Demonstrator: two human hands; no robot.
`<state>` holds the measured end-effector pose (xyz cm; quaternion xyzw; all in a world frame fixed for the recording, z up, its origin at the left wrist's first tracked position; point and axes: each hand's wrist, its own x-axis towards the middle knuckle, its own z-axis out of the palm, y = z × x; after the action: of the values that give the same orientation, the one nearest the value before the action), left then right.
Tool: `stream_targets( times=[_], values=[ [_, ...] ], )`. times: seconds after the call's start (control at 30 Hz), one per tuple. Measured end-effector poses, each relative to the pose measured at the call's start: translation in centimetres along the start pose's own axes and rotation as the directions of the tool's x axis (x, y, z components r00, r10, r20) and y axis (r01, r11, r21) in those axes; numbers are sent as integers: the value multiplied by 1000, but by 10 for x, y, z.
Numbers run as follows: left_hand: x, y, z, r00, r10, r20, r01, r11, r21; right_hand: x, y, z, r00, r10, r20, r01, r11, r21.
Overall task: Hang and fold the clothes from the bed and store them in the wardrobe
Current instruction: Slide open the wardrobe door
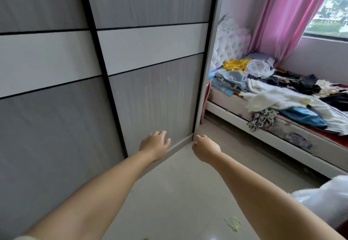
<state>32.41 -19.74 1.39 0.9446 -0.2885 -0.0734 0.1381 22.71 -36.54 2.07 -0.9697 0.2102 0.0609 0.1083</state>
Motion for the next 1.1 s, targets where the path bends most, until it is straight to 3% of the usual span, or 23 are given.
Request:
stream_targets(
  times=[0.17,0.37,0.6,0.83,1.0,1.1],
  values=[
    [119,-13,-28,997,77,-28,-77,997,22,113,-7,-26,996,64,-67,-60,996,66],
    [265,-17,-80,978,197,-71,-193,980,50,232,-6,-69,989,80,-128,-78,997,21],
    [384,6,-65,956,294,16,-294,953,79,343,23,-89,965,218,-148,-190,965,182],
    [518,56,-72,930,366,-30,-360,924,131,466,69,-128,973,176,-149,-145,969,199],
    [623,97,-89,902,427,-73,-396,881,258,567,120,-174,976,142,-163,-81,940,332],
    [673,118,-98,857,514,-37,-458,793,402,618,137,-190,970,190,-150,-105,890,443]
  ],
)
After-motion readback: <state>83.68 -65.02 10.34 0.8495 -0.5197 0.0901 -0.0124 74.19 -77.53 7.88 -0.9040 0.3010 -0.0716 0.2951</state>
